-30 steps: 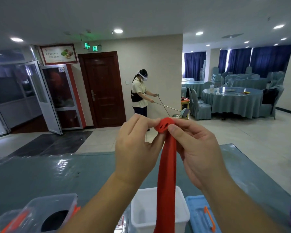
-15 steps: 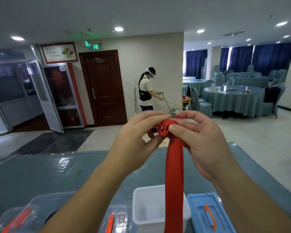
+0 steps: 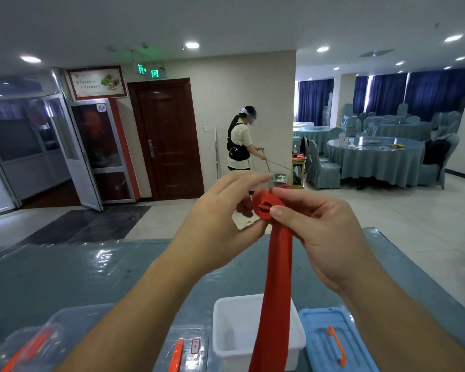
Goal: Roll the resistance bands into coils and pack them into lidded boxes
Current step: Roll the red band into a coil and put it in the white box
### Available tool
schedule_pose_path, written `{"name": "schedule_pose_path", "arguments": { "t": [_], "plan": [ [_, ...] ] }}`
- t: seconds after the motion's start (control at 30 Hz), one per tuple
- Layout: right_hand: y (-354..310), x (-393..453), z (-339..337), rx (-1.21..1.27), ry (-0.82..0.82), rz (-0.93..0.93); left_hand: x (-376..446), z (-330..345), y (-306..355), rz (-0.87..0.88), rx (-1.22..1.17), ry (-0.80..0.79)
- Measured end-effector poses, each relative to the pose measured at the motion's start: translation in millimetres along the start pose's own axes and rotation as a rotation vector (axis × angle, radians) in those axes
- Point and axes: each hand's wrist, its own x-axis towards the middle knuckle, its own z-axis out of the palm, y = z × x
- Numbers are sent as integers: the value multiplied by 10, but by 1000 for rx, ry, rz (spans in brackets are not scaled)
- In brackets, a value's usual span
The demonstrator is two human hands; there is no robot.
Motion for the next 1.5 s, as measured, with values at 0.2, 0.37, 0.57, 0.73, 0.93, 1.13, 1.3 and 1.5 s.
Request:
{"name": "schedule_pose_path", "arguments": {
  "t": [0.2,0.37,0.57,0.73,0.93,1.13,1.3,1.5],
  "plan": [
    [-46,3,19,64,54,17,29,-74,-2,71,90,85],
    [-91,-26,81,150,14,-10,-23,68,93,15,118,289],
    [-144,26,-29,-41,-15,-71,9,-46,12,49,59,44],
    [-140,43,1,29,23,-42,-3,-18,3,105,146,170],
    [-129,53,54,93,18,-63,-33,86,188,-49,54,282],
    [-191,71,-93,-272,-66,-124,73,-206,160,-418,-420,-124],
    [-195,88,-55,-178,0,-142,89,-222,187,-463,-612,-77],
    [-137,65,-14,-74,1,-180,16,-13,301,-614,-787,92]
  ]
}}
